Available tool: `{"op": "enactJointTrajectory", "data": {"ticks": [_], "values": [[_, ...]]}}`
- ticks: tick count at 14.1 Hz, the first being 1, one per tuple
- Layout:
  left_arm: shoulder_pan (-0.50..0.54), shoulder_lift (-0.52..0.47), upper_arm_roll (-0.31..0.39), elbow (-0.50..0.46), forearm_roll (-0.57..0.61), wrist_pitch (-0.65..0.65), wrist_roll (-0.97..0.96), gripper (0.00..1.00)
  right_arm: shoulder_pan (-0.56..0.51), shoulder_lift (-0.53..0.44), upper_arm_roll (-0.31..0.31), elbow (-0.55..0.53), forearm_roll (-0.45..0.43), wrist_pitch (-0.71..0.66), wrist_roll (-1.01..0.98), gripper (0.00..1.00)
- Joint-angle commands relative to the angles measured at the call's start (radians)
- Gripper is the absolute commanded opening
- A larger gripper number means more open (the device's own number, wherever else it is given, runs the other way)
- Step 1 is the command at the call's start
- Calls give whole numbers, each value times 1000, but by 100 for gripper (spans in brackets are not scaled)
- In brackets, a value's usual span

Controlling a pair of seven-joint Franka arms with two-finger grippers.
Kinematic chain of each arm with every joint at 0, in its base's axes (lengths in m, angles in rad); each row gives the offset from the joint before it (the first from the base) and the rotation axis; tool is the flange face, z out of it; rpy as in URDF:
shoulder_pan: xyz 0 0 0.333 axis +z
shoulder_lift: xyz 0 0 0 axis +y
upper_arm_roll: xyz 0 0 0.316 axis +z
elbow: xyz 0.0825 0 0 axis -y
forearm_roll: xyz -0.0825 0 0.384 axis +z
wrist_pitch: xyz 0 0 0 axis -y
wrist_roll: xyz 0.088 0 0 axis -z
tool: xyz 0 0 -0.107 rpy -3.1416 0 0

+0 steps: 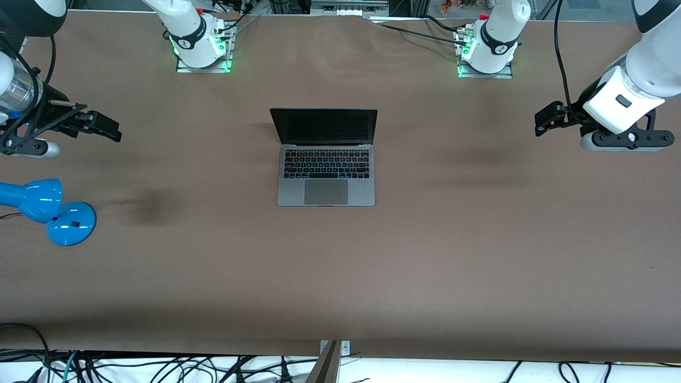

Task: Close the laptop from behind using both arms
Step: 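Start moving both grippers from rest toward the open laptop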

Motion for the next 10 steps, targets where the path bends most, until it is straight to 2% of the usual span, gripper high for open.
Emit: {"op": "enactJointTrajectory", "data": {"ticks": [1,4,8,10], "values": [[13,-28,-7,-40,-22,17,6,100,-11,-22,6,-25,18,-5,-15,100],[13,-76,-7,-107,-22,57,6,100,-11,-19,6,-25,15,4,-15,100],[11,-80,-10,-115,-63,58,-6,100,-11,-19,6,-29,16,-5,-12,100],[8,-78,-41,-116,-63,55,-40,100,-11,-18,9,-32,16,-7,-15,100]]}}
